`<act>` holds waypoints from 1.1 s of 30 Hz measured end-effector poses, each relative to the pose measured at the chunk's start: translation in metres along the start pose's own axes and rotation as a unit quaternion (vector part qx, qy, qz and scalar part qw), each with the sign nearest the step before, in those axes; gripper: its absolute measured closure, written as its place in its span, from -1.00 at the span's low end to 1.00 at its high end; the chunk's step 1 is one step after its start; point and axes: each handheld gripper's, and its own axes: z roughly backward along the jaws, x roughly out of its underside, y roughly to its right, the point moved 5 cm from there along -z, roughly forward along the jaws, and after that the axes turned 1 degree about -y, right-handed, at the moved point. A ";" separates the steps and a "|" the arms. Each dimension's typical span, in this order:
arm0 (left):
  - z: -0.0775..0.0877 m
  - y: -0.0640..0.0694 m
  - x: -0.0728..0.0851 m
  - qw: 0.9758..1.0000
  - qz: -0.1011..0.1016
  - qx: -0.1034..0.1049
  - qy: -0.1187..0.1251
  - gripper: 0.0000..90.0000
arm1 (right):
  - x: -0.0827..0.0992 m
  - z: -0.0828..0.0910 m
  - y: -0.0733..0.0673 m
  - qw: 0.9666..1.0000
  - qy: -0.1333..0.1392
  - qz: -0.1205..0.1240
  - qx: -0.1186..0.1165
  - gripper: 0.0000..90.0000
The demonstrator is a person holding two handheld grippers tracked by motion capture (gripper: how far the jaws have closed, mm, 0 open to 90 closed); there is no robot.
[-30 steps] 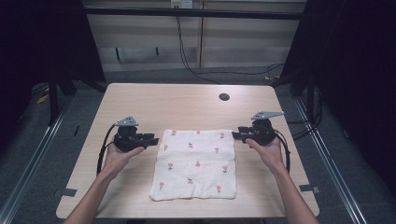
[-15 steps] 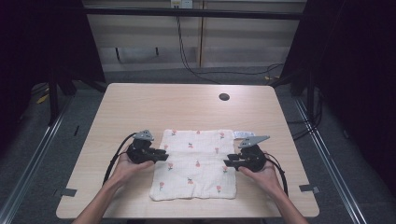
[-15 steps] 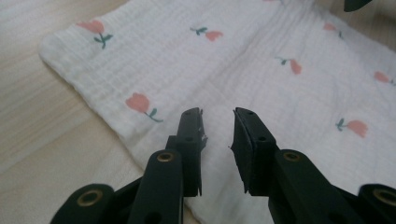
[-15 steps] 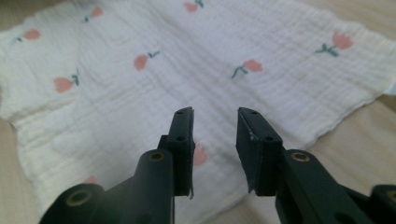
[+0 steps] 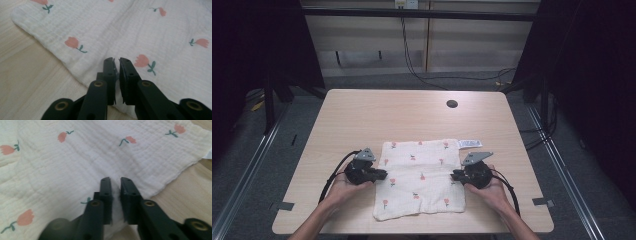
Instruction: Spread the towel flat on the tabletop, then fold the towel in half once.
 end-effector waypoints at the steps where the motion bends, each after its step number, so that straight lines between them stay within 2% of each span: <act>1: 0.000 0.001 0.000 1.000 0.001 0.002 -0.001 0.97 | 0.000 0.000 0.000 1.000 -0.001 -0.005 -0.003 0.93; 4: 0.000 0.003 0.000 1.000 -0.002 0.005 -0.005 1.00 | 0.003 0.003 -0.001 1.000 -0.005 -0.013 -0.012 0.96; 6: 0.000 0.009 0.001 1.000 -0.011 0.012 -0.009 1.00 | 0.006 0.006 -0.003 1.000 -0.007 -0.012 -0.017 0.96; 9: 0.002 0.017 0.004 1.000 -0.012 0.022 -0.014 1.00 | 0.010 0.010 -0.006 0.999 -0.011 -0.017 -0.028 0.95; 10: 0.003 0.016 0.004 1.000 -0.009 0.024 -0.013 0.98 | 0.011 0.011 -0.008 0.999 -0.012 -0.018 -0.036 0.92; 11: 0.005 0.016 0.004 0.999 0.005 0.033 -0.013 0.90 | 0.011 0.012 -0.011 0.999 -0.013 -0.021 -0.043 0.84; 12: 0.006 0.015 0.002 0.999 0.007 0.043 -0.011 0.82 | 0.011 0.012 -0.012 0.999 -0.010 -0.020 -0.044 0.76; 13: 0.008 0.014 -0.001 0.999 0.007 0.037 -0.004 0.79 | 0.010 0.013 -0.012 0.999 -0.003 -0.023 -0.049 0.72; 15: 0.013 0.010 -0.007 0.999 0.022 0.034 0.014 0.70 | 0.006 0.015 -0.005 0.999 0.011 -0.028 -0.045 0.63; 17: 0.016 0.003 -0.010 0.999 0.029 0.026 0.028 0.65 | 0.000 0.019 0.002 0.998 0.027 -0.036 -0.042 0.62; 24: 0.015 -0.023 -0.017 0.997 0.058 0.010 0.040 0.50 | -0.019 0.021 0.035 0.998 0.043 -0.050 -0.007 0.55; 26: 0.014 -0.027 -0.018 0.998 0.054 -0.002 0.031 0.47 | -0.023 0.018 0.045 0.997 0.043 -0.057 0.004 0.54; 28: 0.016 -0.031 -0.022 0.997 0.057 -0.007 0.042 0.47 | -0.028 0.013 0.054 0.997 0.043 -0.065 0.012 0.52; 31: 0.017 -0.038 -0.026 0.997 0.056 -0.020 0.042 0.50 | -0.035 0.007 0.065 0.997 0.042 -0.067 0.023 0.48; 33: 0.018 -0.043 -0.028 0.996 0.063 -0.024 0.054 0.50 | -0.039 0.001 0.072 0.996 0.044 -0.075 0.022 0.47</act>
